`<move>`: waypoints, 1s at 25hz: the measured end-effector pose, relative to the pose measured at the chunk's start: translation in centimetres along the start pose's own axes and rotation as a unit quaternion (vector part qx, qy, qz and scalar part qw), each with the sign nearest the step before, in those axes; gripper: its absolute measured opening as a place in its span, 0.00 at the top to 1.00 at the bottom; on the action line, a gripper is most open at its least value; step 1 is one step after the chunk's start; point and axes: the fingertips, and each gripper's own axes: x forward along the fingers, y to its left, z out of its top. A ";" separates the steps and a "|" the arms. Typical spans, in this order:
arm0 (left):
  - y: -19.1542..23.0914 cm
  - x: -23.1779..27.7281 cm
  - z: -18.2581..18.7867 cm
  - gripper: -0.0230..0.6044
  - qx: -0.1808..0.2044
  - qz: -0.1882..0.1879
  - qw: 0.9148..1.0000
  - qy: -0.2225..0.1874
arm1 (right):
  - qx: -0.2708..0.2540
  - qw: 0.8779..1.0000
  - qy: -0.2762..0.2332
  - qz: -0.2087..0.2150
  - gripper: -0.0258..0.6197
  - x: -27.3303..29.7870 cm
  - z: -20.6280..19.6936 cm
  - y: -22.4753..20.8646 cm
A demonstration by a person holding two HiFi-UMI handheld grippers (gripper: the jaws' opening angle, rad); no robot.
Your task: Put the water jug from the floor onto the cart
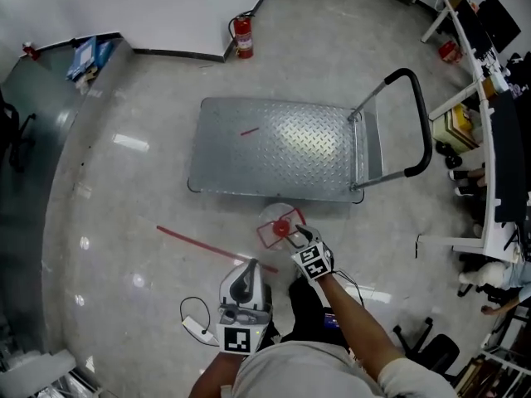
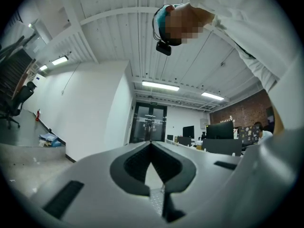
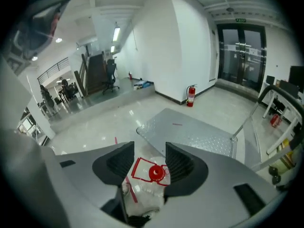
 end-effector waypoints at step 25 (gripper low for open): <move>6.5 -1.2 -14.6 0.96 -0.040 0.017 0.993 0.106 | 0.024 0.972 0.232 -0.022 0.52 19.3 -16.4 -2.0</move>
